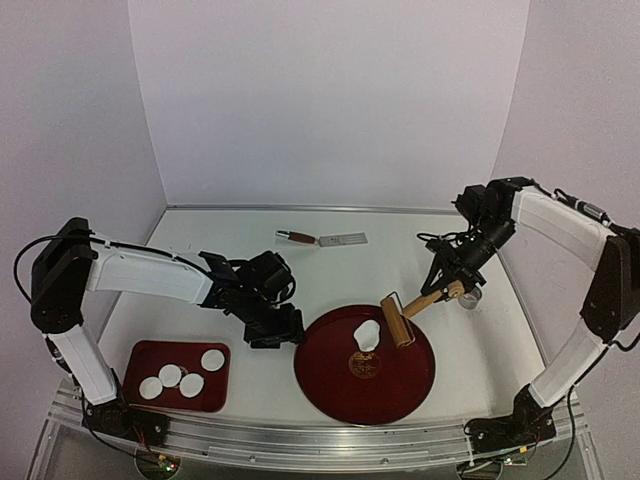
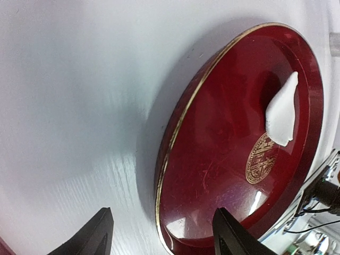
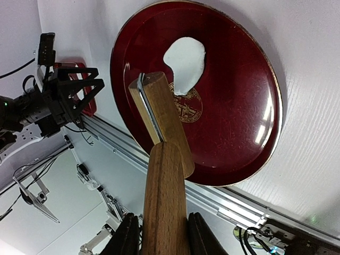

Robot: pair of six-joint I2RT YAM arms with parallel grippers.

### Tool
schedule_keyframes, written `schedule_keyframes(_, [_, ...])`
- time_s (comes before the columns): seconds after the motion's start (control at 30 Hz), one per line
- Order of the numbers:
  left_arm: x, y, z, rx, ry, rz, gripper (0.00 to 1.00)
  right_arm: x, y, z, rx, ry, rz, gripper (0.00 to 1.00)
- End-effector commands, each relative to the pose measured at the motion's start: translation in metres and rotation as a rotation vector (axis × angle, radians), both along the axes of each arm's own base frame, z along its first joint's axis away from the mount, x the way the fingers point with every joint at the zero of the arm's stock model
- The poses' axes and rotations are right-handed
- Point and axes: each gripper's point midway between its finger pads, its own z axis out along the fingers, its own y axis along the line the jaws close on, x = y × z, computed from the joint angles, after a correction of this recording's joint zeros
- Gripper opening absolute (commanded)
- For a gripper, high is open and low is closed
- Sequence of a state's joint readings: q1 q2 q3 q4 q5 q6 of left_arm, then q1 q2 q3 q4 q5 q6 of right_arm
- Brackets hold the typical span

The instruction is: Roll out the dumpling wrappers from the dough

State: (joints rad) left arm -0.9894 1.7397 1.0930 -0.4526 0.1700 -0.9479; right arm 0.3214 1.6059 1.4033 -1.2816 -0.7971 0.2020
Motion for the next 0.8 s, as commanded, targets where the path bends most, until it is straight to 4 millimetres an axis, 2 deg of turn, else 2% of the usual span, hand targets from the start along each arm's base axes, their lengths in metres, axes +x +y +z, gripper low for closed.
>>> schedule_keyframes(0.0, [-0.013, 0.004, 0.004, -0.076, 0.106, 0.134, 0.60, 0.013, 0.016, 0.000, 0.002, -0.020, 0.046, 0.00])
schedule_keyframes(0.13, [-0.016, 0.002, -0.001, -0.071, 0.121, 0.119, 0.54, 0.023, 0.029, -0.003, -0.010, -0.033, 0.080, 0.00])
schedule_keyframes(0.3, [-0.014, -0.011, -0.009, -0.063, 0.130, 0.069, 0.50, 0.030, 0.041, -0.022, -0.059, 0.001, 0.104, 0.00])
schedule_keyframes(0.53, [-0.012, -0.015, -0.025, 0.003, 0.142, 0.059, 0.41, 0.042, 0.041, -0.050, -0.130, 0.041, 0.080, 0.00])
schedule_keyframes(0.77, [-0.011, -0.014, -0.039, 0.080, 0.146, 0.040, 0.32, 0.054, 0.047, -0.060, -0.127, 0.040, 0.084, 0.00])
